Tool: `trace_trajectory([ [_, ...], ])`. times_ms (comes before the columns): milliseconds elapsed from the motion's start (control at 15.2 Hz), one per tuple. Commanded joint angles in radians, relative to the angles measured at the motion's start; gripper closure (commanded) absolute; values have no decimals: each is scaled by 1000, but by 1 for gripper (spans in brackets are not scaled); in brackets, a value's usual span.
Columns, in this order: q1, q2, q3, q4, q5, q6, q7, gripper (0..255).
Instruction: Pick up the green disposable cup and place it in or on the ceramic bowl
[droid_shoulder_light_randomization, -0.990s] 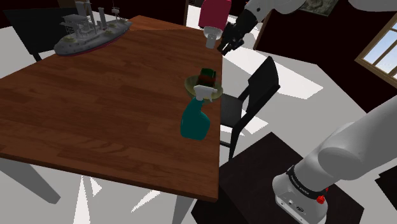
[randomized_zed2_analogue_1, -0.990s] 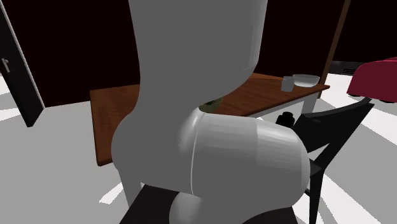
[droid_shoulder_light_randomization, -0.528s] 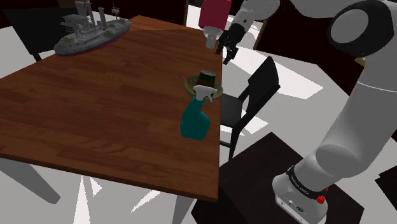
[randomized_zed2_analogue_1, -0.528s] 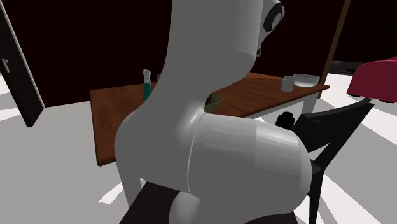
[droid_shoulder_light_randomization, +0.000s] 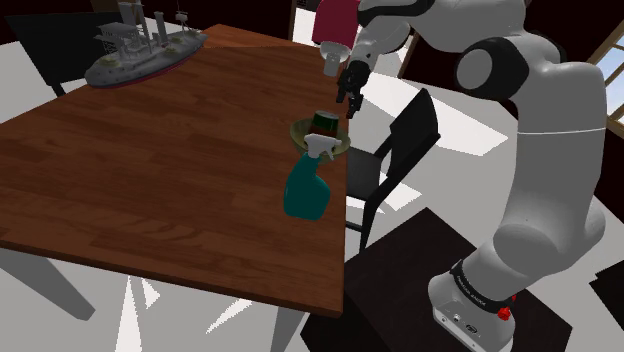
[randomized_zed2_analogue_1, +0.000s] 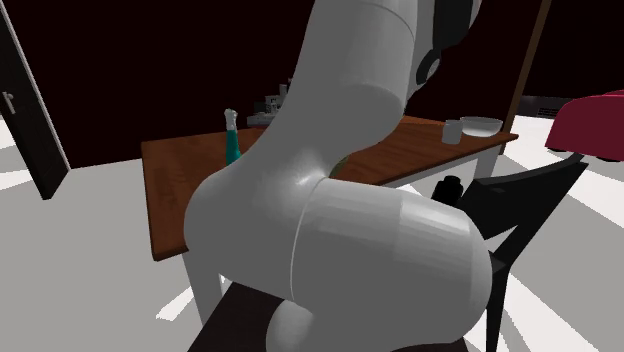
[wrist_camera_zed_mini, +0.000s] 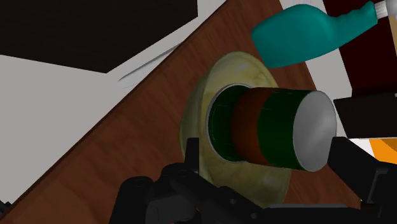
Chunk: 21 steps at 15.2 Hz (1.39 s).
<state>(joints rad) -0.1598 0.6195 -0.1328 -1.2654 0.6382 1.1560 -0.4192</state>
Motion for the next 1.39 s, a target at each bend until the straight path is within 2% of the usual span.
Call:
trace_trajectory([
  [0,12,-21,0,-49,-3,26,-10,0],
  [132,27,-47,0,-112,-5,64,-20,0],
  [660,27,-47,0,-112,-5,63,-20,0],
  [726,27,-47,0,-112,-5,63,-20,255],
  [1254,22,-12,3,-66,0,54,-15,255],
  [1320,34,-47,-9,-112,-1,62,-22,255],
])
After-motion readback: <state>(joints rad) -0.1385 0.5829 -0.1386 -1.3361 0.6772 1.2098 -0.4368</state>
